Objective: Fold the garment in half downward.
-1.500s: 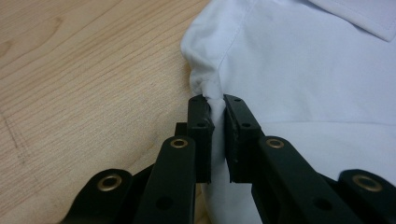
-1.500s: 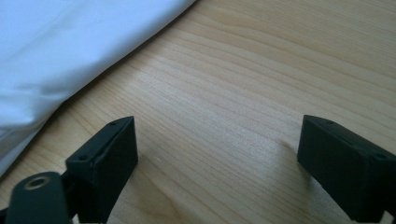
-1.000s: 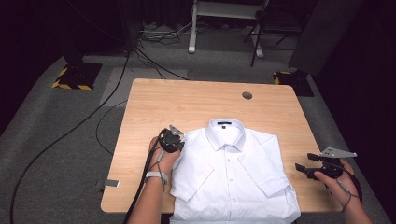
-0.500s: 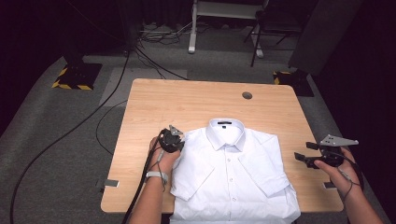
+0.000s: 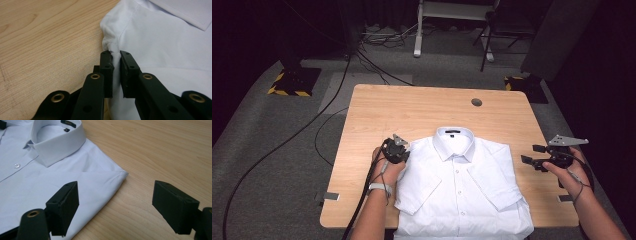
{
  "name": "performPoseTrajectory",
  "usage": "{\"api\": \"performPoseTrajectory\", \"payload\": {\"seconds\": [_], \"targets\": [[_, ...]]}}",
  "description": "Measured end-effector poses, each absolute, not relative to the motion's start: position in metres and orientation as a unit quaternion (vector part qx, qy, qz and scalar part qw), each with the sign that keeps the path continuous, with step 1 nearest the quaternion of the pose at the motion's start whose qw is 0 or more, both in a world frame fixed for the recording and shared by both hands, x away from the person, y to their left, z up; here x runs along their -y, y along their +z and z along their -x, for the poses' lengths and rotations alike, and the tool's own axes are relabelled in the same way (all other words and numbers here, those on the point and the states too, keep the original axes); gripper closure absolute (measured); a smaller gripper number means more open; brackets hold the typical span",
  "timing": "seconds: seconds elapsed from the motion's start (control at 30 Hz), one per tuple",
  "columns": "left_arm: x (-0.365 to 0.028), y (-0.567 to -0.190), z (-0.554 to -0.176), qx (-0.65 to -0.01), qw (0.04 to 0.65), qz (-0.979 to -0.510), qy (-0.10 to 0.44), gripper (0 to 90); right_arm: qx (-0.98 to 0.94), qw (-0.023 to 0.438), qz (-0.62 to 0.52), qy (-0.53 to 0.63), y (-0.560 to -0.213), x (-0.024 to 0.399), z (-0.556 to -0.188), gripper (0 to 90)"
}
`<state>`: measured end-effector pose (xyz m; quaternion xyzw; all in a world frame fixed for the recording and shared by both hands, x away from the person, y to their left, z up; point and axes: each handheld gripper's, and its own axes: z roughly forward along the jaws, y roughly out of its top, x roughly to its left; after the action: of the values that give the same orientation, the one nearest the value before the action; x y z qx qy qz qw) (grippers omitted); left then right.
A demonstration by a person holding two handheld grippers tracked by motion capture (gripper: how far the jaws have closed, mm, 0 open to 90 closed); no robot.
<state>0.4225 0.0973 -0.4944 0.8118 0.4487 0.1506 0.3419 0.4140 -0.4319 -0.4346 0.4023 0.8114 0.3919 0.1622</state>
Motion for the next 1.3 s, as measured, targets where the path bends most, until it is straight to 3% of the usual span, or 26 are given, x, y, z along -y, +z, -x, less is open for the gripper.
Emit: {"api": "performPoseTrajectory", "payload": {"seconds": [0.5, 1.3], "targets": [[-0.098, -0.496, -0.422, -0.449, 0.350, -0.808, 0.151, 81.2, -0.816, 0.174, -0.386, 0.392, -0.438, 0.417, -0.438, 20.9], [-0.104, -0.502, -0.419, -0.453, 0.385, -0.790, 0.150, 81.2, -0.833, 0.175, -0.375, 0.368, -0.479, 0.402, -0.468, 20.6]]}}
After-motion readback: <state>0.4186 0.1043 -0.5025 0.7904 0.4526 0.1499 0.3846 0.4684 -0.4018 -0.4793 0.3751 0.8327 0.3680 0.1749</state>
